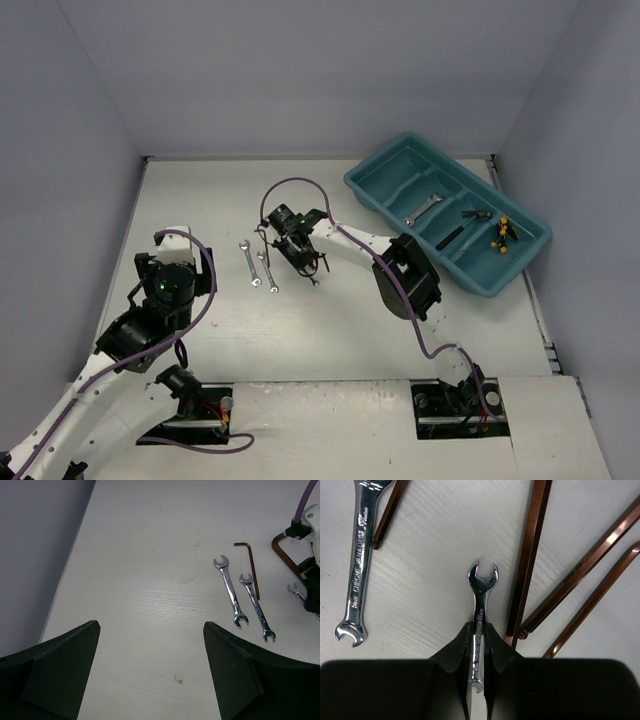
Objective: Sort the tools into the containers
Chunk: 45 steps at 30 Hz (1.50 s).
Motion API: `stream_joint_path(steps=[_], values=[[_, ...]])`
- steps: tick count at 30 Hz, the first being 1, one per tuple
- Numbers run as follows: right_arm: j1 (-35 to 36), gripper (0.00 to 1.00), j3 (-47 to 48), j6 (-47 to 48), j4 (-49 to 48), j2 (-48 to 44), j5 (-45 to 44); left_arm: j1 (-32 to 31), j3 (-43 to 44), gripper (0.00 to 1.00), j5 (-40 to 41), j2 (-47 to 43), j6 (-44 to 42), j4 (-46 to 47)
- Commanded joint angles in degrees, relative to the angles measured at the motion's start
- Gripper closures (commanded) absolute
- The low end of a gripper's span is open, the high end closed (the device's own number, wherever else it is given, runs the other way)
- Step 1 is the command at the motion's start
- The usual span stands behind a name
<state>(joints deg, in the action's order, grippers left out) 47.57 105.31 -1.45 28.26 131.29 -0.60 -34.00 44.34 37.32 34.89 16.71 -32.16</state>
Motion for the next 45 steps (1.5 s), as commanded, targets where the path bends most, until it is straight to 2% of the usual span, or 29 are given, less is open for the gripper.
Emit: stream_joint_path(steps=[1,9,14,22,28,30,32,34,39,45], values=[[-0.5,0.99,-5.3,-0.6,3.2,-3.9,-0.5,0.4,1.6,0.19,1.1,0.9,0.0,1.7],[0.2,0.99,-16.0,-4.5,8.4,-10.3,-2.5,0.4,1.7,0.19,1.0,1.1,-0.1,1.8],[0.9,0.91,-20.1,-5.5,10.3,-11.8,-1.9,0.4,1.8,0.19,0.8,1.2,-0.4,1.8],[0.8,0.80,-20.6,-4.7,10.5,-10.4,1.8,0.4,1.8,0.19,0.8,1.8,-0.8,1.9],[0.8,0.75,-20.7,-4.6,10.7,-8.9,3.5,0.4,1.9,0.19,1.0,1.7,-0.8,1.9],[0.7,0.81,-21.1,-4.3,10.7,-8.5,4.0,0.4,1.8,0.19,1.1,1.6,-0.9,1.8],[0.5,0.93,-21.4,-3.7,10.7,-7.9,5.1,0.4,1.8,0.19,1.1,1.5,-0.9,1.8],[0.1,1.00,-21.1,-3.5,10.7,-7.6,5.2,0.4,1.8,0.19,1.1,1.4,-1.0,1.8],[-0.9,1.00,-17.5,-4.2,10.7,-9.5,4.6,0.4,1.8,0.19,1.2,1.1,-1.0,1.8],[-6.3,1.00,-10.1,-7.4,10.6,-18.2,3.4,0.4,1.8,0.19,1.4,1.0,-1.0,1.8]])
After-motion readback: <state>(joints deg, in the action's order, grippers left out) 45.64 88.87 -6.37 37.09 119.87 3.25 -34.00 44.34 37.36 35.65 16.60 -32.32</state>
